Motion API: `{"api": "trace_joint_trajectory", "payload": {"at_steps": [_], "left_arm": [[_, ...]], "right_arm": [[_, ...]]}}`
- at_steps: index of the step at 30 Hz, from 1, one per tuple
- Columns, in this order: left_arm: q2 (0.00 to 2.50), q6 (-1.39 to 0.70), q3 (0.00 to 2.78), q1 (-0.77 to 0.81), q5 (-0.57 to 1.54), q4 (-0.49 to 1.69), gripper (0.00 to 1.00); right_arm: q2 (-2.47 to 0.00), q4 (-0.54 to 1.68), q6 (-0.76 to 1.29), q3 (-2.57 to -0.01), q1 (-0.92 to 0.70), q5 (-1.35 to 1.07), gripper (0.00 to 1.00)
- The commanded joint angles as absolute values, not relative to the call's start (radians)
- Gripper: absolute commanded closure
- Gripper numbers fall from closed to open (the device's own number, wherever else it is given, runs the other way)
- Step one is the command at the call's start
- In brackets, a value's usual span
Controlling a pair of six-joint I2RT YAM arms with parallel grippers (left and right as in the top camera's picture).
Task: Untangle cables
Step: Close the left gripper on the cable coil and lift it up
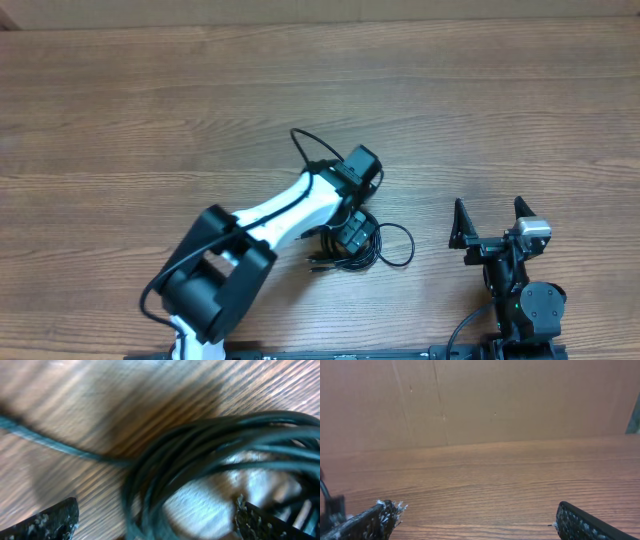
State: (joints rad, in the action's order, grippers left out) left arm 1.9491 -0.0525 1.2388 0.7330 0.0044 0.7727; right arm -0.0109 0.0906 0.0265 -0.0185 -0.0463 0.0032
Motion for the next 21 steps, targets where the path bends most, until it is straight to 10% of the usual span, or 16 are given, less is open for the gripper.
{"api": "trace_joint_trajectory", "payload": {"at_steps": [1, 12, 17, 21], "left_arm": [[2.009, -0.127, 1.258, 0.743, -0.034, 0.757, 0.00], [2.049, -0.131, 1.258, 0.743, -0.033, 0.754, 0.45], [2.049, -0.127, 1.258, 0.743, -0.033, 0.754, 0.93], [2.049, -0.113, 1.258, 0.743, -0.031, 0.755, 0.96]], "right_arm": [[-0.003, 0.084, 0.025, -0.008, -0.044, -0.002, 0.00], [-0.003, 0.084, 0.025, -0.008, -0.044, -0.002, 0.00], [-0.003, 0.084, 0.025, -0.008, -0.044, -0.002, 0.00], [-0.003, 0.084, 0.025, -0.008, -0.044, -0.002, 0.00]]}}
